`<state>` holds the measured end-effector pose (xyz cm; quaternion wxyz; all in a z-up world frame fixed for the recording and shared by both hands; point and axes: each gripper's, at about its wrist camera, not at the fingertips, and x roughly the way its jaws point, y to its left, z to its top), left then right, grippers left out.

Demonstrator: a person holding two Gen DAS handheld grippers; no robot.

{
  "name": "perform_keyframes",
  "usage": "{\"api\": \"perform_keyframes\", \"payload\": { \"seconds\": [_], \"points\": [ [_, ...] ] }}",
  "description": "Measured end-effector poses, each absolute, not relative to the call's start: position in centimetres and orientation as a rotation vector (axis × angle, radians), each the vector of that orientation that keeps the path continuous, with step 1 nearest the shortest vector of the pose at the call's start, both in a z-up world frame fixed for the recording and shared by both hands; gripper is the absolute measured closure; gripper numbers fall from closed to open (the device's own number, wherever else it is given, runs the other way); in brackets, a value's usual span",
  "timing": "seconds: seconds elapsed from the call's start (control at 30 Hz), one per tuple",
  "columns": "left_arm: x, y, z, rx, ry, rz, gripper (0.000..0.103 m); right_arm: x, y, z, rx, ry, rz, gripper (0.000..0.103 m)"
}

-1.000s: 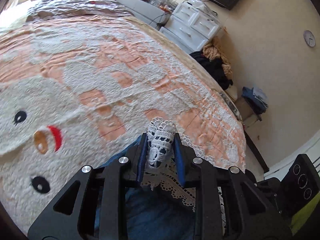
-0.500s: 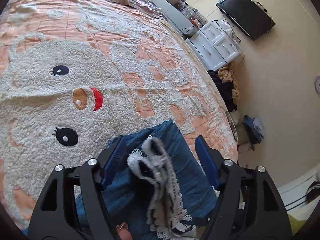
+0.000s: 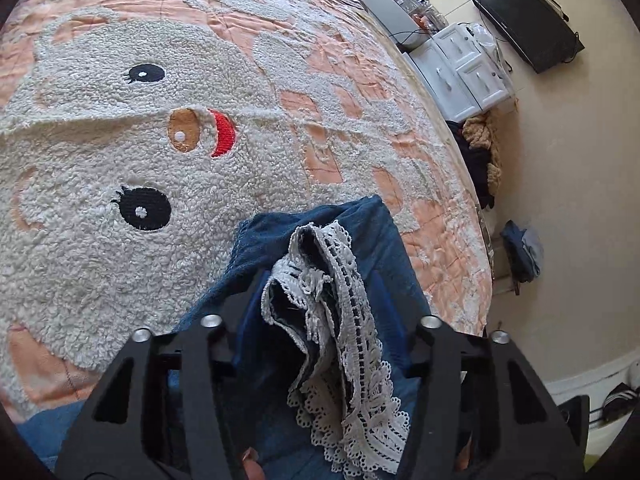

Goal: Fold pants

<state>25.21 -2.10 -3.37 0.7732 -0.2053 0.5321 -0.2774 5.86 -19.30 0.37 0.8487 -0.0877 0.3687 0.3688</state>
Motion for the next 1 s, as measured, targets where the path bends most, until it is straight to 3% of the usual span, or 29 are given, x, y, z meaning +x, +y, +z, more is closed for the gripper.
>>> {"api": "perform_keyframes", "payload": {
  "seconds": [0.03, 0.07, 0.1, 0.4, 0.6, 0.73, 0.77, 0.8, 0.83, 0.93, 1.0],
  "points": [
    [25.3, -2.2, -3.3, -0.439, 1.149, -0.594, 0.083, 5.4, -18.7, 0.4, -0.215, 0.780, 0.772, 0.041],
    [25.4, -2.2, -3.2, -0.433, 1.146, -0.593, 0.087, 5.4, -18.0, 0.1, -0.258, 0.798, 0.752, 0.057],
    [25.5, -2.2, -3.1, -0.431, 1.145, -0.595, 0.090, 5.7, -17.3, -0.5, -0.289, 0.829, 0.737, 0.084],
    [25.7, -1.5, -2.9, -0.377, 1.113, -0.562, 0.091, 6.1, -16.2, -1.2, -0.290, 0.832, 0.779, 0.084],
    [25.4, -0.7, -5.2, -0.367, 1.122, -0.520, 0.086, 5.9, -16.8, -1.4, -0.272, 0.824, 0.808, 0.074],
    [25.2, -0.4, -4.6, -0.371, 1.109, -0.516, 0.082, 6.2, -18.0, 0.0, -0.195, 0.865, 0.862, 0.058],
    [25.0, -0.1, -4.1, -0.361, 1.099, -0.509, 0.074, 6.3, -18.7, 0.8, -0.155, 0.858, 0.872, 0.058],
    [24.7, 0.2, -3.4, -0.352, 1.080, -0.498, 0.056, 6.4, -19.5, 1.7, -0.120, 0.841, 0.878, 0.057],
    [24.4, 0.4, -2.5, -0.346, 1.057, -0.492, 0.049, 6.5, -20.2, 2.5, -0.094, 0.821, 0.876, 0.057],
    [23.4, 1.3, -0.2, -0.342, 0.999, -0.486, 0.043, 7.3, -21.7, 4.0, -0.066, 0.787, 0.817, 0.057],
    [22.7, 1.4, 1.0, -0.345, 0.978, -0.482, 0.034, 8.5, -22.5, 4.0, -0.067, 0.797, 0.731, 0.057]
  ]
}}
